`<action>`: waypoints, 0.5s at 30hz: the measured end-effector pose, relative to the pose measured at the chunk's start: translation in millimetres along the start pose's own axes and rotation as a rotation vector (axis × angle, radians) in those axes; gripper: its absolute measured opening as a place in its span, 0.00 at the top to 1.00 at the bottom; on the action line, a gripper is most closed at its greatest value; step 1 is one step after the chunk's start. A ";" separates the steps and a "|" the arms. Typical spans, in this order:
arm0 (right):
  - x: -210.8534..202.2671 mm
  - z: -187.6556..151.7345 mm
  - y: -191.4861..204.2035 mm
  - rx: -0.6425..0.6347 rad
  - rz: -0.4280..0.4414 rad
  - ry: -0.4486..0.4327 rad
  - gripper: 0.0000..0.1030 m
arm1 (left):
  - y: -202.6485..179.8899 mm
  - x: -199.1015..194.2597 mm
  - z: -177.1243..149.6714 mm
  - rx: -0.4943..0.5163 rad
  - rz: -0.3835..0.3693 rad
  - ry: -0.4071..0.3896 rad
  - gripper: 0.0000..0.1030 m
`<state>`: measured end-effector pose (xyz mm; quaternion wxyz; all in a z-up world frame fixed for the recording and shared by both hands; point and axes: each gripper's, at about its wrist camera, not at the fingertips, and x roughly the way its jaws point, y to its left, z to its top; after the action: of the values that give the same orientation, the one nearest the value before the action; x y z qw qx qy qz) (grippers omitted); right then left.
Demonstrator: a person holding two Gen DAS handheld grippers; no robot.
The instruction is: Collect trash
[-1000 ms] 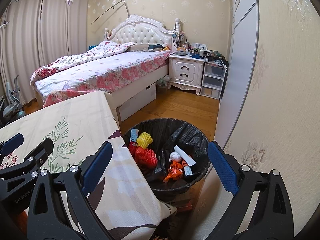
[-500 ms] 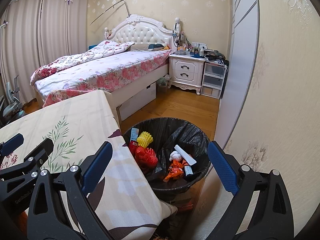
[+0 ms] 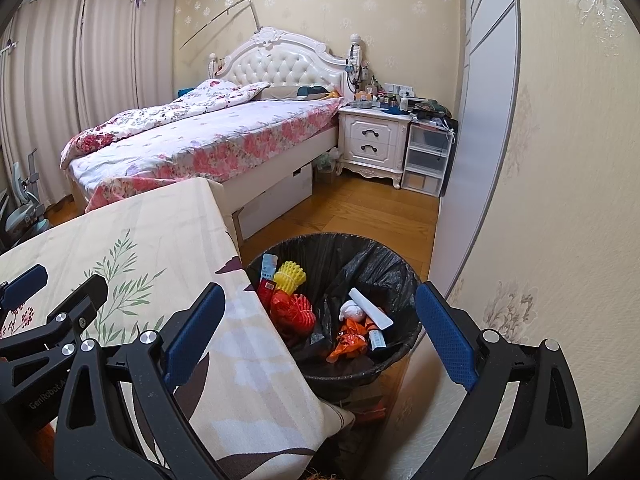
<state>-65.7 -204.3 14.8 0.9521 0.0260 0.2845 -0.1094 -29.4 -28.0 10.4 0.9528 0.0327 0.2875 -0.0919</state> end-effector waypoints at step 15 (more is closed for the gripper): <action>6.2 -6.4 3.4 -0.006 0.002 0.008 0.09 | 0.1 2.5 -1.3 -0.014 0.005 -0.007 0.17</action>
<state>-63.4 -201.5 5.9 0.9510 0.0241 0.2888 -0.1077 -28.0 -28.1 8.0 0.9543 0.0263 0.2847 -0.0874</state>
